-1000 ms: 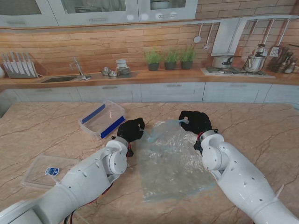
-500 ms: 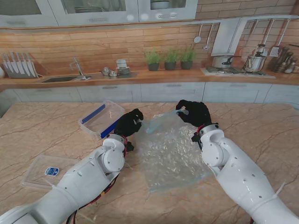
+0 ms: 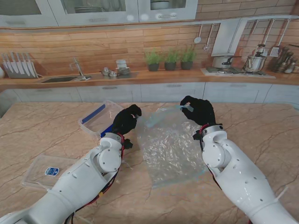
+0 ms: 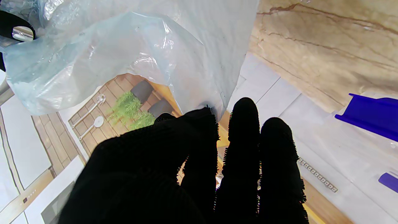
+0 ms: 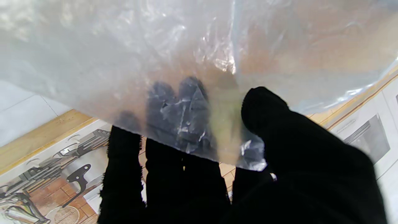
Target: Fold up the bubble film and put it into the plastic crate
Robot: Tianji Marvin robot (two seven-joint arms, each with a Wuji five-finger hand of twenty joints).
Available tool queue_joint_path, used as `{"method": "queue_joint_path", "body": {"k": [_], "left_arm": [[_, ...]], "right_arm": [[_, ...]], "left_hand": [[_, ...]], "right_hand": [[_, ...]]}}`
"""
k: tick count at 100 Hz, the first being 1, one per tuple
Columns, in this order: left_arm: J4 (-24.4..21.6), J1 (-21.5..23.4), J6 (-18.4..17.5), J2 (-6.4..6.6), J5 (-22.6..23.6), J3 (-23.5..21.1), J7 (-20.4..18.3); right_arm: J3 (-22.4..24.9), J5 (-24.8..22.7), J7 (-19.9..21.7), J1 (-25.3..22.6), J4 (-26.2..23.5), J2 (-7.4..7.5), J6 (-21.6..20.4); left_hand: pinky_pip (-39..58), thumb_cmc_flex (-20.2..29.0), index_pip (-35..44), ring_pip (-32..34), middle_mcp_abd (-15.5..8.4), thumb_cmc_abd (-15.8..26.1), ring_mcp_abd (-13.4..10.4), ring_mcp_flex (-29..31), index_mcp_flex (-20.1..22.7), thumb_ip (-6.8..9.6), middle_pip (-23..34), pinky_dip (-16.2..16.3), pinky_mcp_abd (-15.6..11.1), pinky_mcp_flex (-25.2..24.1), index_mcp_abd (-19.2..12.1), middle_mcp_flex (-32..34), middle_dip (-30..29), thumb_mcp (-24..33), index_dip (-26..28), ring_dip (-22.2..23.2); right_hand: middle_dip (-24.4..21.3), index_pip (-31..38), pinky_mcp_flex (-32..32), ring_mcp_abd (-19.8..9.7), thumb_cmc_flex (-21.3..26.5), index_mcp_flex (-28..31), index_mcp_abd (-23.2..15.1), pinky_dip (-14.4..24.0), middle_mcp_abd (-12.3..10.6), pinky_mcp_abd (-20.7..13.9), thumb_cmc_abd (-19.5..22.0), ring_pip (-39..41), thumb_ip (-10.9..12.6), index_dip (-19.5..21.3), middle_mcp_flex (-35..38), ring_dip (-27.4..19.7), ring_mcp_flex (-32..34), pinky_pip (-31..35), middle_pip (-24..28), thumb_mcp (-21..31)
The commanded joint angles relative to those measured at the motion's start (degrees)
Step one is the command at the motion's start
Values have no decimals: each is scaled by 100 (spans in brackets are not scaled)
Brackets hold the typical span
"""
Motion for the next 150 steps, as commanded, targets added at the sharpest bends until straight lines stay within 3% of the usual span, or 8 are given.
{"method": "queue_joint_path", "body": {"k": [1,44,77,88,100,120,150], "left_arm": [[-68,8,-47,-13,-12,-27,46],[-97,-59,-336,-31,-98,-101,79],[-48,-67,-624,-42,-116,-184,169],[50,-37,-846,-57,-90,-198,264],[132,58,-1125,-42,102,-167,413],[-207,424,-1152,158,253,-302,132],[-455,801,-1321,314,564,-502,142]], "right_arm": [[23,110,-30,-120,-122,-63,35],[239,872,-352,-790,-596,-266,20],[399,964,-757,-990,-506,-343,-479],[462,799,-750,-1082,-456,-293,-655],[518,454,-760,-1162,-343,-206,-864],[564,-208,-723,-1324,-274,-21,-1160],[561,-1173,-679,-1523,-281,255,-1553]], "left_hand": [[120,313,-98,-86,-201,75,-21,99,93,47,133,-121,-74,16,-62,-101,63,6,128,144],[75,311,-169,-109,-211,81,-77,116,135,-1,108,-135,-102,36,-84,-82,48,0,77,128],[0,285,-209,-129,-272,62,-143,160,196,-27,118,-150,-137,101,-147,-72,39,17,-3,138],[-34,264,-171,-145,-302,29,-180,188,200,-48,135,-172,-179,141,-173,-52,31,54,-19,131],[-37,219,-143,-193,-354,-1,-242,219,191,-75,138,-172,-189,142,-223,-34,-14,86,-48,82],[-491,181,-172,-267,-316,-50,-227,268,261,-118,149,-321,15,99,-185,10,-95,186,-225,0],[-600,142,-200,-360,-347,-104,-235,287,333,-128,160,-363,52,84,-173,45,-110,272,-292,-91]], "right_hand": [[8,298,-95,-261,326,-49,-332,-42,-62,-119,377,-41,40,76,-8,-58,-118,-89,19,-48],[13,292,-47,-235,334,-36,-259,-33,-26,-59,365,38,41,32,28,-16,-39,-109,32,-40],[-5,341,-53,-327,329,-91,-291,-45,-116,-17,344,-4,-25,-31,48,-36,-30,-181,17,-87],[-30,383,-64,-358,328,-82,-298,-70,-138,9,276,-90,-69,-86,70,-71,-28,-279,-27,-71],[-65,476,-66,-419,246,-46,-370,-66,-193,33,-61,-315,-107,-113,167,-160,32,-341,-90,105],[-94,637,-24,-486,157,-19,-569,-153,-275,72,-459,-573,-193,4,306,-258,79,-618,-179,400],[-25,749,-15,-519,51,10,-680,-143,-308,53,-793,-656,-192,194,329,-269,73,-745,-60,617]]}}
